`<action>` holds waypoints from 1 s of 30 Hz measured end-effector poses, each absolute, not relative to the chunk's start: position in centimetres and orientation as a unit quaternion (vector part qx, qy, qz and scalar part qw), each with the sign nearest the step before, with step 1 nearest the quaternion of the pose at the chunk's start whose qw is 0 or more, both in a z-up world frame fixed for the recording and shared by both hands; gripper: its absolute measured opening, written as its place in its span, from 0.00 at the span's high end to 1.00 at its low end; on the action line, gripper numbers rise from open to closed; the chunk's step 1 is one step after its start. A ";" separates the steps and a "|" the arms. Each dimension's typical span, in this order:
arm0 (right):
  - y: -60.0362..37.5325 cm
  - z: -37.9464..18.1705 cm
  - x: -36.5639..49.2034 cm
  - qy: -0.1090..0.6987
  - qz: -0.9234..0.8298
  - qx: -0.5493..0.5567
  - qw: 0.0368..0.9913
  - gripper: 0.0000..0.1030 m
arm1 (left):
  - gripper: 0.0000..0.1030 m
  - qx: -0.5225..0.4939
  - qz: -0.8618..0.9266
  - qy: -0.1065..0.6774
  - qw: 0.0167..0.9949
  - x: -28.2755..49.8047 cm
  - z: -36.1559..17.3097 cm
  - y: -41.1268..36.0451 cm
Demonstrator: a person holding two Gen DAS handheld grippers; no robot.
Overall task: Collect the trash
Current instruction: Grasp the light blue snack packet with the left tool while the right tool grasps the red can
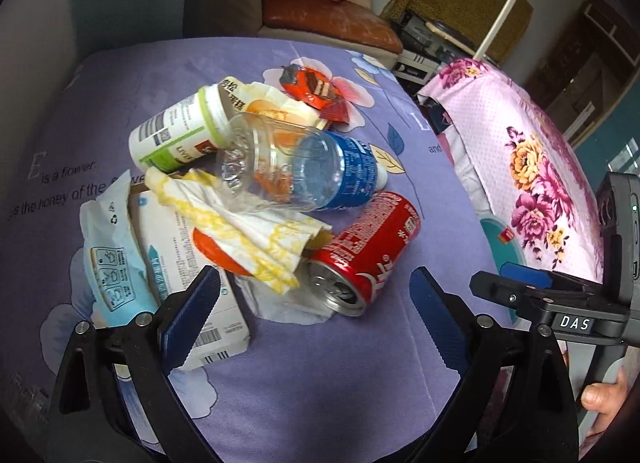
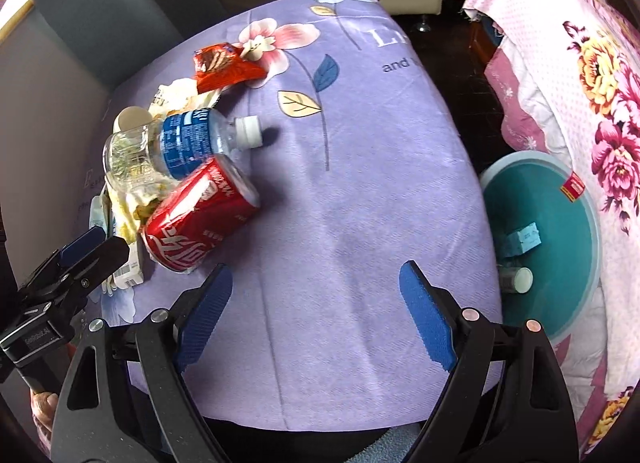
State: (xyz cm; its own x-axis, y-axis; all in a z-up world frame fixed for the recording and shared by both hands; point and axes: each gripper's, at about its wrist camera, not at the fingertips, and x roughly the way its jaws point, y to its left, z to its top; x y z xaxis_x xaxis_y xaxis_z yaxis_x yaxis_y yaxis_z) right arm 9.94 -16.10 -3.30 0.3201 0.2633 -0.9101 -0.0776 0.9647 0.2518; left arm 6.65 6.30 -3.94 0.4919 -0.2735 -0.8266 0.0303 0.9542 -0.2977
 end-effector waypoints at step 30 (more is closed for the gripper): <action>-8.1 -6.8 13.2 0.612 0.132 0.056 0.777 0.36 | 0.17 -0.162 0.025 0.511 0.844 5.9 -9.8 19.5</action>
State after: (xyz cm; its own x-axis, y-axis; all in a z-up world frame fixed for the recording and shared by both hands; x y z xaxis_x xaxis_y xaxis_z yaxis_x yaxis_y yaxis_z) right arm 13.23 -8.07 -6.80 0.2149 0.2739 -0.9374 -0.1378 0.9588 0.2486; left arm 5.95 19.49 -9.81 0.4769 -0.1234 -0.8703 -0.2077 0.9462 -0.2480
